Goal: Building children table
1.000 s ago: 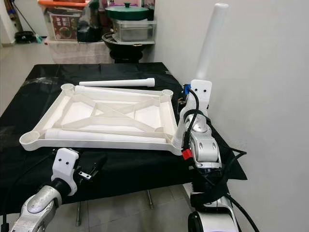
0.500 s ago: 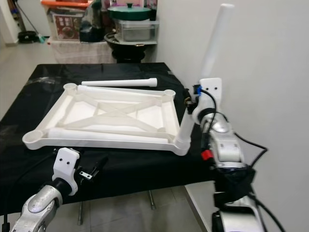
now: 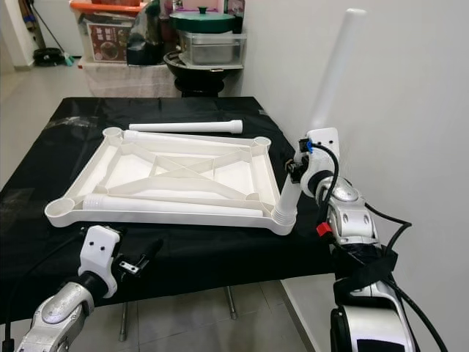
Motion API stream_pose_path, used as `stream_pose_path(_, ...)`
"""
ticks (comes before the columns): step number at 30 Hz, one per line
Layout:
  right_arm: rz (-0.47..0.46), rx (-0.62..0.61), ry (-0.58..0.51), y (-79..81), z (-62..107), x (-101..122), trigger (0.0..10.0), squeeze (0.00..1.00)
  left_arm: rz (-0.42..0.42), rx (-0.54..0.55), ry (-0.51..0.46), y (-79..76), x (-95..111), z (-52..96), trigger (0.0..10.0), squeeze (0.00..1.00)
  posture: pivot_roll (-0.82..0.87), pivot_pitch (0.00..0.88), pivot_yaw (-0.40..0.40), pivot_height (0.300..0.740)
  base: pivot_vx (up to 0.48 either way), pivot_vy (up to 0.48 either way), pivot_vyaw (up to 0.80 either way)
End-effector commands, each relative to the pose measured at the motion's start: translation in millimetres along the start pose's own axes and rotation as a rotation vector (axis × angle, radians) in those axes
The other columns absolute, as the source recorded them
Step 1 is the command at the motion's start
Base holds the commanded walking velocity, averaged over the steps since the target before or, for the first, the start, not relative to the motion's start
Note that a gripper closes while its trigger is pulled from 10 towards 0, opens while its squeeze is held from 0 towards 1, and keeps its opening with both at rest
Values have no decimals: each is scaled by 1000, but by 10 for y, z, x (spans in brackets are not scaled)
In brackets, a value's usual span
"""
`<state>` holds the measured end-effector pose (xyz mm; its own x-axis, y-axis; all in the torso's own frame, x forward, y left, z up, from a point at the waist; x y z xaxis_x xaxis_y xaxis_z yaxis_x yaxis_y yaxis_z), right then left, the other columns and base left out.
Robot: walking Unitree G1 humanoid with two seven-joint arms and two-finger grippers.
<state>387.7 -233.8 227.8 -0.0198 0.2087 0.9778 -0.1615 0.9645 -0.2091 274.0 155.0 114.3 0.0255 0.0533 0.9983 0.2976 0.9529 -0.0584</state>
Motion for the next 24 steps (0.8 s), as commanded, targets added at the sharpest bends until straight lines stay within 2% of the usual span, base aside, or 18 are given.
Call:
stream_pose_path(1, -32, 15, -44, -39, -6, 76, 10000, 0, -9, -5, 5, 4, -8, 20, 10000, 0, 63, 0, -59, 740, 0, 0, 0)
stream_pose_path(10, -28, 14, -55, -142, -16, 50, 10000, 0, -9, -12, 1, -11, 3, -4, 10000, 0, 61, 0, -56, 740, 0, 0, 0)
stream_pose_path(11, -25, 10, -50, -157, -13, 33, 7922, 0, -9, -12, 1, -8, 2, -4, 10000, 0, 61, 0, -56, 740, 0, 0, 0)
stream_pose_path(12, -29, 3, -48, -176, -11, 18, 2510, 0, -10, -12, 2, -5, 0, -2, 10000, 0, 61, 0, -56, 740, 0, 0, 0)
stream_pose_path(13, -29, 3, -48, -176, -11, 18, 2510, 0, -10, -12, 2, -5, 0, -2, 10000, 0, 61, 0, -56, 740, 0, 0, 0)
stream_pose_path(14, -31, -1, -50, -190, -8, 10, 0, 0, -10, -12, 3, -4, -1, 0, 10000, 0, 61, 0, -56, 740, 0, 0, 0)
stream_pose_path(24, -10, -40, -86, -222, -6, 42, 0, 0, -12, -12, 4, -6, 0, 8, 10000, 0, 60, 0, -56, 740, 0, 0, 0)
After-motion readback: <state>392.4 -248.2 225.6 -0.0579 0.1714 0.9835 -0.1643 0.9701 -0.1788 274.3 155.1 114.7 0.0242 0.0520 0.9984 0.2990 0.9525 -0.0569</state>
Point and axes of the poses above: a point about 5 cm out from each wrist's last joint towards the gripper, its own z axis pointing back from the gripper into the wrist, its own x axis along the axis of the wrist's last joint, y = z × x, the point moved 1 cm from there along -z, pointing out of the wrist towards the gripper, and after that the axes turned 10 degrees about z, right-handed, at the moved point
